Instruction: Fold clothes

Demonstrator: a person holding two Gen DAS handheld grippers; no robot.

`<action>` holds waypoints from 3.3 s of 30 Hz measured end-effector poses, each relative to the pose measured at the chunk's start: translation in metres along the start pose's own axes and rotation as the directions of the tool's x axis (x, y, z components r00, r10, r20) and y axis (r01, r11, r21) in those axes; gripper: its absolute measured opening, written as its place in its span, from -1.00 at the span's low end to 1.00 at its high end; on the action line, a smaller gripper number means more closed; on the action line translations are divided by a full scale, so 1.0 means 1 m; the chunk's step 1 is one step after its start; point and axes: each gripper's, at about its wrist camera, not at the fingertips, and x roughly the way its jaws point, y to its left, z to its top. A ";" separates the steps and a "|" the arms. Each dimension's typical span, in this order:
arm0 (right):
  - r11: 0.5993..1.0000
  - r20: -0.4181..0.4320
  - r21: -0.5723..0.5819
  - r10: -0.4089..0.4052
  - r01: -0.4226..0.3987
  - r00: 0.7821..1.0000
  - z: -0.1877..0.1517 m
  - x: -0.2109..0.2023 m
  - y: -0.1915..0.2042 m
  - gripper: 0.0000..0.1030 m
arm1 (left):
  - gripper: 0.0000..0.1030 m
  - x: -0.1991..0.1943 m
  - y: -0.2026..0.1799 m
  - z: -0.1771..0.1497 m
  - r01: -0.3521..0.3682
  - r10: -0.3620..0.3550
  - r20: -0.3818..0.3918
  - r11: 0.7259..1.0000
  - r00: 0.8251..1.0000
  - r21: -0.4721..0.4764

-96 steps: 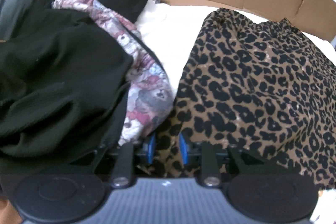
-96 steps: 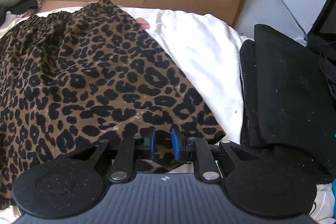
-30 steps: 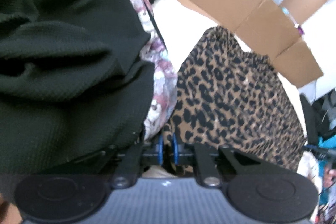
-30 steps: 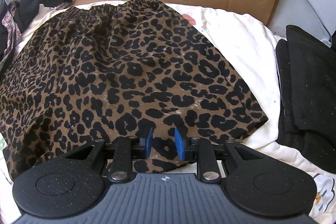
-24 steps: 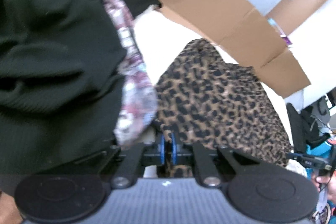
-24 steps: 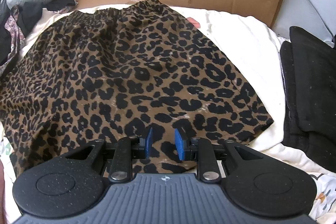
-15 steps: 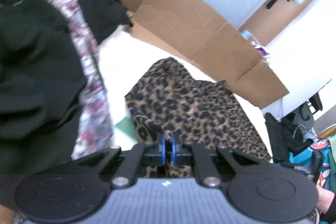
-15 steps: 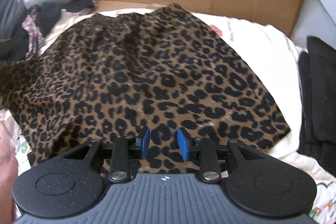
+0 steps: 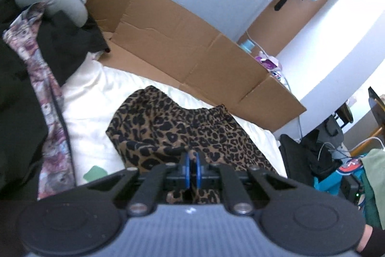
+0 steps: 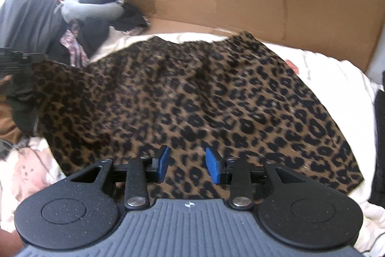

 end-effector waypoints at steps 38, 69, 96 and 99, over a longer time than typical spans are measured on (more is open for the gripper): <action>0.993 0.121 -0.034 0.118 -0.114 0.986 0.043 0.004 0.082 -0.07 | -0.88 0.093 -0.128 -0.013 0.171 -0.170 -0.203 0.985 0.964 -0.015; 0.977 0.156 0.209 -0.079 0.045 0.985 0.028 -0.002 -0.019 -0.99 | -0.10 0.113 -0.118 -0.040 -0.023 0.019 -0.234 1.000 0.972 -0.016; 0.853 -0.032 0.462 -0.257 0.242 0.966 -0.035 0.022 -0.149 -0.92 | 0.01 0.134 -0.112 -0.105 -0.116 0.143 -0.450 0.989 0.882 0.087; 0.826 -0.022 0.518 -0.247 0.222 0.969 -0.045 0.021 -0.159 -0.91 | 0.01 0.133 -0.115 -0.102 -0.113 0.153 -0.455 0.987 0.877 0.115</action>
